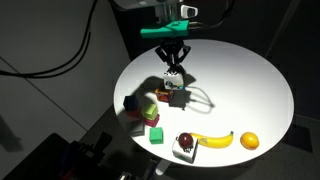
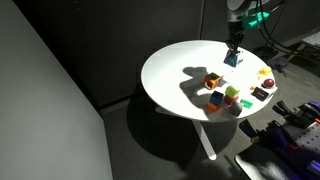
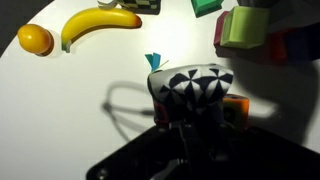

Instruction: Put the middle square plush toy on top of the square plush toy on the left

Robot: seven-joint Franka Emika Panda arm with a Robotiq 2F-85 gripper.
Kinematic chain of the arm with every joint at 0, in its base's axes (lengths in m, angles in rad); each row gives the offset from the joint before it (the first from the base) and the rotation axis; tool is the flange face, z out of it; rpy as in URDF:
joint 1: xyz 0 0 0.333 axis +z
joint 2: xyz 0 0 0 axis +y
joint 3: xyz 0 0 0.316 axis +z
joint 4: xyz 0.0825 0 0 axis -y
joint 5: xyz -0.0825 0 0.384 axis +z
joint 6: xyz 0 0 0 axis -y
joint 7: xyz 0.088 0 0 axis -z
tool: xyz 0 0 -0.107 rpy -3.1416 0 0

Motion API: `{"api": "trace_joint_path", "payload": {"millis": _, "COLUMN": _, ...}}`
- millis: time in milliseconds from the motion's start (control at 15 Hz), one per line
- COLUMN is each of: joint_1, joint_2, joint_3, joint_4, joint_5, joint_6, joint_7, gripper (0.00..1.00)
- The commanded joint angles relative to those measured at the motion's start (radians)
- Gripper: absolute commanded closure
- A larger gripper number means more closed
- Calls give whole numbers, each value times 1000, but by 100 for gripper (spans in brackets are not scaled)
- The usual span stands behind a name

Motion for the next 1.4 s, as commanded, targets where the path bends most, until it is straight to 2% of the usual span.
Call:
{"api": "trace_joint_path", "payload": {"millis": 0, "joint_1": 28, "joint_2": -10, "joint_3": 11, "joint_4": 11, "joint_5": 13, "joint_6": -25, "joint_7": 74, "gripper": 95}}
{"api": "trace_joint_path", "payload": {"millis": 600, "joint_1": 59, "joint_2": 52, "joint_3": 24, "joint_4": 61, "joint_5": 64, "joint_6": -39, "joint_7": 180, "gripper": 95}}
{"api": "trace_joint_path", "payload": {"millis": 1333, "joint_1": 69, "joint_2": 167, "joint_3": 30, "joint_4": 170, "joint_5": 81, "joint_6": -30, "joint_7": 200, "gripper": 95}}
